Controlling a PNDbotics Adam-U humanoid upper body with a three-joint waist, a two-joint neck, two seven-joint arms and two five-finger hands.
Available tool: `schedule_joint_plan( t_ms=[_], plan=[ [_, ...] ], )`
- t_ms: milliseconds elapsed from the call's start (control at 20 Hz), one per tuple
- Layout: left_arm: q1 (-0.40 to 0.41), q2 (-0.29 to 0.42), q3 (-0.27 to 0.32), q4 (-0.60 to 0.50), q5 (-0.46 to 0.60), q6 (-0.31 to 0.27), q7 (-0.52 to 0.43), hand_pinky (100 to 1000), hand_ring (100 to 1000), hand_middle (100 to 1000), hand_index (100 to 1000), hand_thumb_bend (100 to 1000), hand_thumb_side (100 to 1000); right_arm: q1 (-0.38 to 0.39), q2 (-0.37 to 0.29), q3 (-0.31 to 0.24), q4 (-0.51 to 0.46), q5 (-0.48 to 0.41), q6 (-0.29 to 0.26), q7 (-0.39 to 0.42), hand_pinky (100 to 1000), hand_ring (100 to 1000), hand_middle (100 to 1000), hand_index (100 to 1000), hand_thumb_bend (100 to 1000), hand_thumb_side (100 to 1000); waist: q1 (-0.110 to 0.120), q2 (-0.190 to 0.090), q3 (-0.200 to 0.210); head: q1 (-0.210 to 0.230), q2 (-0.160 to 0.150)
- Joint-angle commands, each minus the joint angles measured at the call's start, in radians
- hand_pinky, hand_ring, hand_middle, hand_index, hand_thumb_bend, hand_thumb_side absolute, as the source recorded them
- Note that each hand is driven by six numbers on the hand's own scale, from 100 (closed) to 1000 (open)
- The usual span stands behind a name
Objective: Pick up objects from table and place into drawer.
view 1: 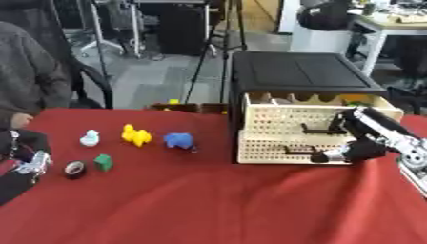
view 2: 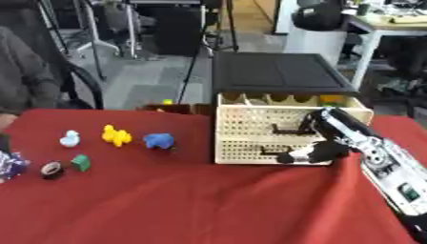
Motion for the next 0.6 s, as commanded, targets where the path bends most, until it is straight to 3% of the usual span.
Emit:
schedule_joint_plan(
  t_ms=[50,600],
  plan=[
    [-0.010,0.025,0.011,-0.010,0.002,0.000,0.003,578,464,506,687,117,457,-0.012,-0.043,-0.016,-0.049,0.003,-0.003,-0.001,100,100,100,549,1000,541,0.001,-0.018,-0.004,0.001,0.009],
    [-0.007,0.028,0.012,-0.008,0.001,0.000,0.003,578,464,506,688,118,456,0.011,-0.046,-0.018,-0.069,0.009,-0.003,0.002,100,100,100,545,1000,544,0.000,-0.025,-0.010,0.003,0.013]
  ],
)
